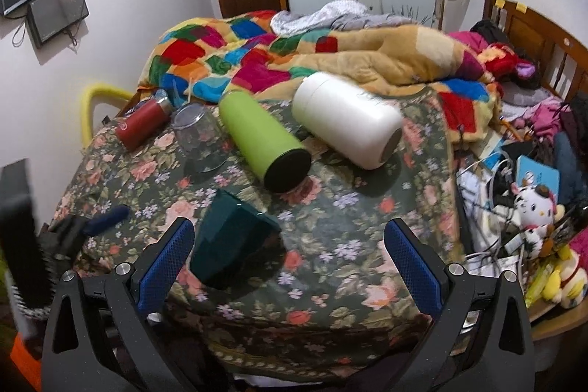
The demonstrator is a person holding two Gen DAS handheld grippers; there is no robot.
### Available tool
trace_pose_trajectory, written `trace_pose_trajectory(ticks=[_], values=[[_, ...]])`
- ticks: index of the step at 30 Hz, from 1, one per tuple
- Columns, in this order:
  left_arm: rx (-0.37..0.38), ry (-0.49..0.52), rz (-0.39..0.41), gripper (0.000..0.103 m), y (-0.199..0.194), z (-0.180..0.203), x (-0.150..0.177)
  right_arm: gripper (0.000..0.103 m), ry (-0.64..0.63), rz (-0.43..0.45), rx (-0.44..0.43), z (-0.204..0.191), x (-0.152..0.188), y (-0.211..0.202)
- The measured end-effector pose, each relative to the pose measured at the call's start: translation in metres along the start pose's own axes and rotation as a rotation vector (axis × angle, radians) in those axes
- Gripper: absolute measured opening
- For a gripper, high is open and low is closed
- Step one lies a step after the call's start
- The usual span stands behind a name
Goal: Flip cup upright
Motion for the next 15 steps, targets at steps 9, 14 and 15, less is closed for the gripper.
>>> trace_pose_trajectory(ticks=[9,14,15], values=[[-0.154,-0.048,0.047,0.089,-0.018,-0.056,0.013,0.092,0.053,-0.209,-0.104,-0.027,0.014,0.06],[-0.148,-0.054,0.046,0.089,-0.018,-0.06,0.018,0.092,0.098,-0.271,-0.139,-0.033,0.017,0.079],[-0.144,-0.055,0.045,0.089,-0.017,-0.06,0.019,0.092,0.099,-0.277,-0.138,-0.034,0.017,0.082]])
Point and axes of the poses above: each gripper's, at about its wrist camera, not at the fingertips, and y roughly the way its jaws point, z to its right, x to its underside, the point moved 3 cm from there along y, roughly the way its jaws point, and after that the axes turned 4 degrees about x, right-handed, at the moved point
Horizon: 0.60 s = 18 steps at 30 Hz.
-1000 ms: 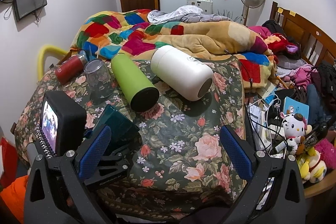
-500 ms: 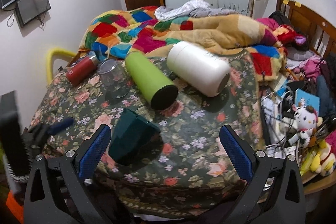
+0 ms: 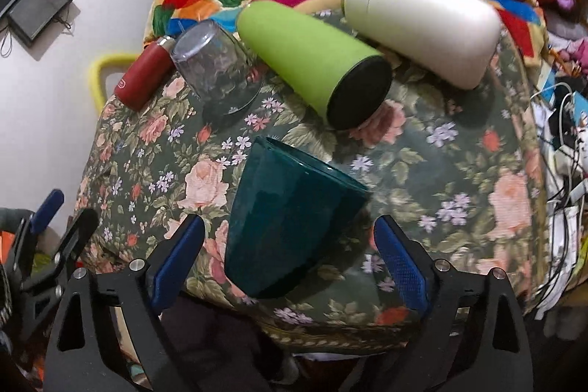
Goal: Flip cup upright
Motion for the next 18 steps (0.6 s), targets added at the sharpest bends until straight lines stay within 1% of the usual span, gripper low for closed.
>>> trace_pose_trajectory(ticks=[6,8,9,10,11,15,18], values=[[0.025,-0.02,-0.009,0.089,0.004,0.001,0.002,0.091,-0.021,-0.015,0.036,-0.008,-0.007,0.016],[0.031,-0.027,-0.013,0.089,0.005,0.001,0.002,0.087,-0.042,-0.024,0.048,-0.011,-0.01,0.02],[0.033,-0.029,-0.014,0.089,0.005,0.002,0.001,0.083,-0.054,-0.029,0.052,-0.013,-0.011,0.022],[0.035,-0.03,-0.014,0.089,0.005,0.002,0.001,0.077,-0.066,-0.033,0.059,-0.014,-0.013,0.025],[0.037,-0.031,-0.014,0.089,0.005,0.003,0.0,0.074,-0.086,-0.041,0.064,-0.017,-0.013,0.026],[0.047,-0.025,-0.01,0.089,0.002,0.008,-0.002,0.074,-0.14,-0.044,0.078,-0.021,-0.012,0.025],[0.053,-0.021,-0.004,0.089,-0.001,0.012,-0.005,0.074,-0.152,-0.044,0.072,-0.021,-0.012,0.022]])
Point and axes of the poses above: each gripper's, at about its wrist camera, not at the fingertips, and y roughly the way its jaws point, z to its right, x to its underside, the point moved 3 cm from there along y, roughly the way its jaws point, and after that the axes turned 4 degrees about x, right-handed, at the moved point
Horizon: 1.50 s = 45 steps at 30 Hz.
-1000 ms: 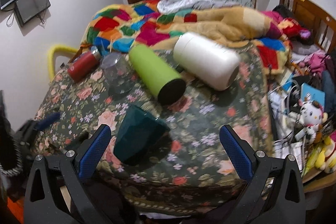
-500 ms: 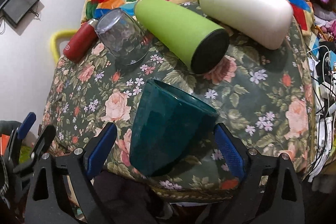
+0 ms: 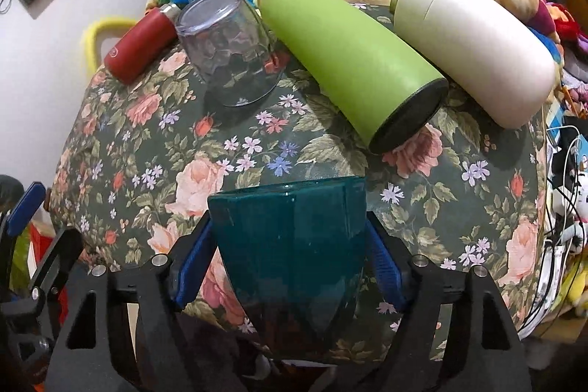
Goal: Flip cup upright
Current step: 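Rotate the cup upright with the right gripper and set it on the bed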
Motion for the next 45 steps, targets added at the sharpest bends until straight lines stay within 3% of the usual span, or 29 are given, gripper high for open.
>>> trace_pose_trajectory(ticks=[16,37,45], values=[[0.031,-0.021,0.019,0.089,-0.004,0.01,-0.016,0.073,-0.062,0.149,0.001,-0.01,-0.022,-0.042],[0.043,-0.049,-0.026,0.089,0.008,0.009,-0.008,0.074,-0.172,0.125,0.067,-0.025,-0.012,-0.017],[0.051,-0.064,-0.012,0.089,-0.009,0.008,-0.012,0.074,-0.141,0.089,0.016,-0.02,-0.004,-0.022]])
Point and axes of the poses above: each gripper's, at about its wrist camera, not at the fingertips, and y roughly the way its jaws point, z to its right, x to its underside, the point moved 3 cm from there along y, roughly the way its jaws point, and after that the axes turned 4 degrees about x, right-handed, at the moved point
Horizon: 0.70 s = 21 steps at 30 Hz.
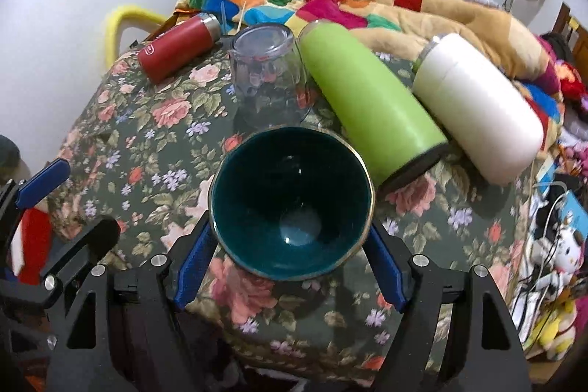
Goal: Flip cup upright
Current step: 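Rotate the cup upright with the right gripper and set it on the bed, then open the right gripper and lift it away from the cup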
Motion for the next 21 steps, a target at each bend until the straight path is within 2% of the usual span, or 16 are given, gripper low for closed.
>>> trace_pose_trajectory(ticks=[3,9,14,21], values=[[0.009,-0.004,0.021,0.089,-0.012,0.003,-0.005,0.074,0.0,0.009,-0.008,0.002,0.007,-0.014],[0.036,0.0,0.097,0.089,-0.049,0.019,-0.022,0.074,0.01,0.133,0.002,0.011,0.018,-0.074],[0.059,0.014,0.201,0.089,-0.097,0.039,-0.042,0.074,0.034,0.328,0.039,0.022,0.023,-0.148],[0.065,0.059,0.422,0.089,-0.183,0.071,-0.058,0.074,0.068,0.629,0.077,0.027,0.038,-0.247]])
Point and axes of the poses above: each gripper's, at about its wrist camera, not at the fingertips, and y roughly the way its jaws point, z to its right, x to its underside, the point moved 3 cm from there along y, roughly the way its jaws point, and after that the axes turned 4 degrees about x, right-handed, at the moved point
